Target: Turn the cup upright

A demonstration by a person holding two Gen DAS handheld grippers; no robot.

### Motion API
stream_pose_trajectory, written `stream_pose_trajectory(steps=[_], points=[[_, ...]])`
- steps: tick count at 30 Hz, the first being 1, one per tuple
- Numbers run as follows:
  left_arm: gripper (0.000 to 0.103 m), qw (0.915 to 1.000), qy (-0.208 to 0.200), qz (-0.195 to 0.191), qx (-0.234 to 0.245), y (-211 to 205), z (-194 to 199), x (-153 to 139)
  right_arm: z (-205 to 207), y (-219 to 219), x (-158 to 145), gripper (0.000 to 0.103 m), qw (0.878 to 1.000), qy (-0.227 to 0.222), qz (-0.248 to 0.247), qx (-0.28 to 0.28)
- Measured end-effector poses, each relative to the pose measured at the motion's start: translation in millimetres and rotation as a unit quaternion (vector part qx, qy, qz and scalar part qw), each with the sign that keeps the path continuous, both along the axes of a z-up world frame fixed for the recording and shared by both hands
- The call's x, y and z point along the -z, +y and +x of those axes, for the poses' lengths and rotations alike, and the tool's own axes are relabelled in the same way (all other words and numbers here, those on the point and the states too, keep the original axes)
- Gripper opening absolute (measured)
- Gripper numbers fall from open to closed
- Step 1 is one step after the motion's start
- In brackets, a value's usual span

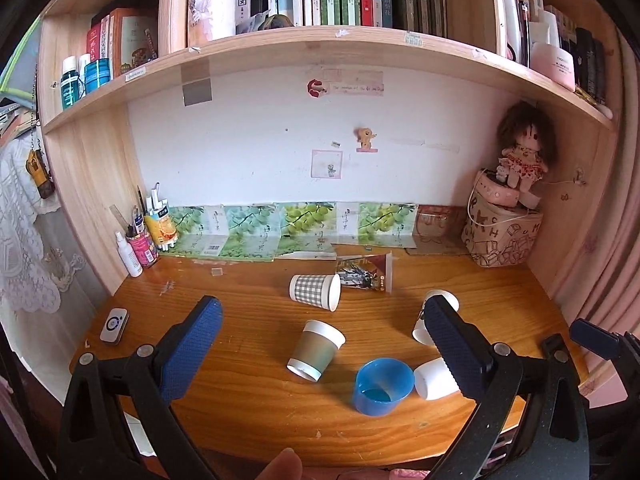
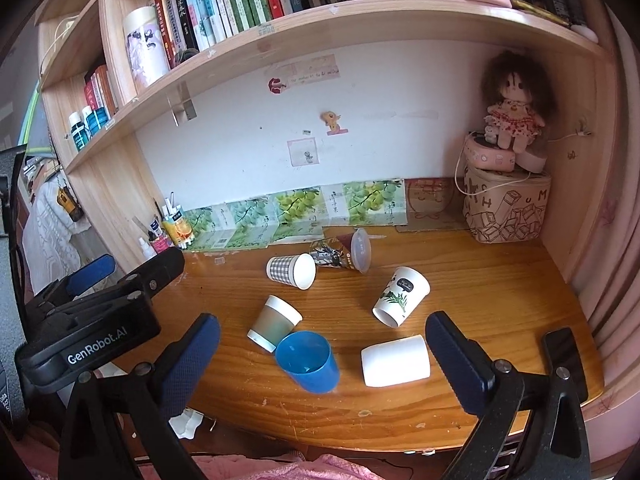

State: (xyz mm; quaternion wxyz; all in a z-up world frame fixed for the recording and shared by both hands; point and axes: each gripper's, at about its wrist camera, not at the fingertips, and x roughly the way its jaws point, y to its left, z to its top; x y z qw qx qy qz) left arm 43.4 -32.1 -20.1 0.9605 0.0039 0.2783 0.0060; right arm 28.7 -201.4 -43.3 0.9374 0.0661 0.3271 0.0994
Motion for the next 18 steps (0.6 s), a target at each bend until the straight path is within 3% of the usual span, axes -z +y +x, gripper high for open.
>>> stream_pose_trajectory(steps=[18], points=[[0.101,0.9998,0.013,0.014,-0.012,9,-9,6,-1,12,7,0.103,1.000,0.021,0.009,-0.020]])
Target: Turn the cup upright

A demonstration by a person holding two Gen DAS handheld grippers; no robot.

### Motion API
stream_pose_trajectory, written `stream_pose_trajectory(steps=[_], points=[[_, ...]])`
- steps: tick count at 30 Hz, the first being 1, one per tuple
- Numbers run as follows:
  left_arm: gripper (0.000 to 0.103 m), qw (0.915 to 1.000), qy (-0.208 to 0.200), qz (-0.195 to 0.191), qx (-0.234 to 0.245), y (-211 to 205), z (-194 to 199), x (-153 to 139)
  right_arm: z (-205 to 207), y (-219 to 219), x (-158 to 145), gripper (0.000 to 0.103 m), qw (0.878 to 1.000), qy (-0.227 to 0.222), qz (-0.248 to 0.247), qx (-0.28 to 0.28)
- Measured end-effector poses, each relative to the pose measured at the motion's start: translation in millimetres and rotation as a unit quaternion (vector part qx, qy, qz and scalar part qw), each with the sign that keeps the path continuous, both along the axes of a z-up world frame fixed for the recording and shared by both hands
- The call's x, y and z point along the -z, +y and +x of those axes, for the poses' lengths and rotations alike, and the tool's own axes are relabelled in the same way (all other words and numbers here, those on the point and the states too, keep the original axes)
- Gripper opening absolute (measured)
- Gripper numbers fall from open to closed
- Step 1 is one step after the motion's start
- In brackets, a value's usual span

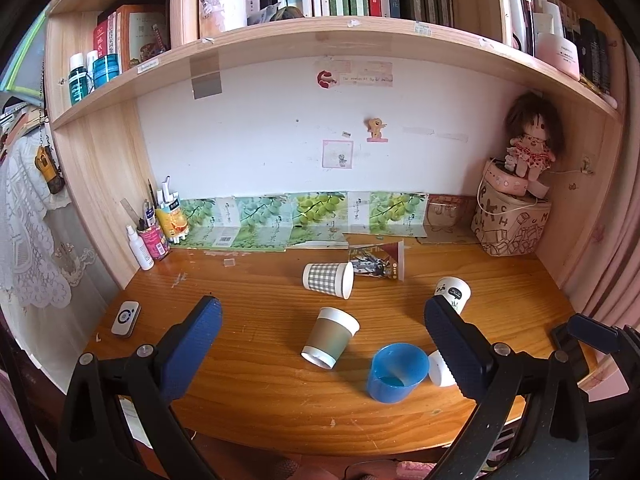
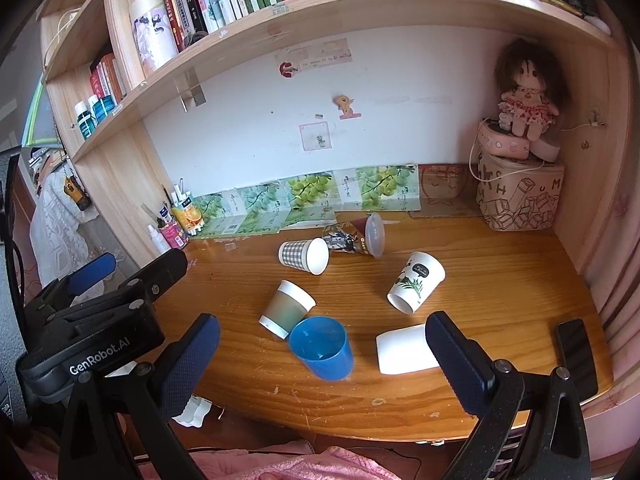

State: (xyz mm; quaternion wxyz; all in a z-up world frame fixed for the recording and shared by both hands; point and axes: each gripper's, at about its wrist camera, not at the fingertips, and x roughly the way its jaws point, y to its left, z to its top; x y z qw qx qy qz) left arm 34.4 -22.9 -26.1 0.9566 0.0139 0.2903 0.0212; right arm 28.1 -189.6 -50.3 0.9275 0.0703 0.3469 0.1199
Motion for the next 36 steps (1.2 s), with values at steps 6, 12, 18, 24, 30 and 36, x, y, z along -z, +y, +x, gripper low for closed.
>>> stream_pose_trajectory(steps=[6,12,18,24,30,36], points=[[0.101,1.0000,-0.006,0.005,-0.004,4,-2,-3,-1,4,-1,0.103,1.000,-0.002,0.000,-0.004],[0.101,1.0000,-0.005,0.006,0.001,3,-1,-1,-1,3,-1,0.103,1.000,0.002,0.001,0.001],[0.101,0.9999,-0.002,0.007,0.008,0,0,0,-2,0,1,0.103,1.000,0.004,-0.001,0.008],[0.101,0.9999,-0.002,0.008,0.006,-3,1,0,-2,-2,1,0.103,1.000,0.005,0.000,0.009],[0.101,0.9999,0.001,0.009,0.006,-5,2,0,-1,-4,2,0.103,1.000,0.006,0.002,0.007],[0.101,0.9999,0.004,0.010,0.001,-9,3,3,3,-12,7,0.103,1.000,0.012,0.008,0.000]])
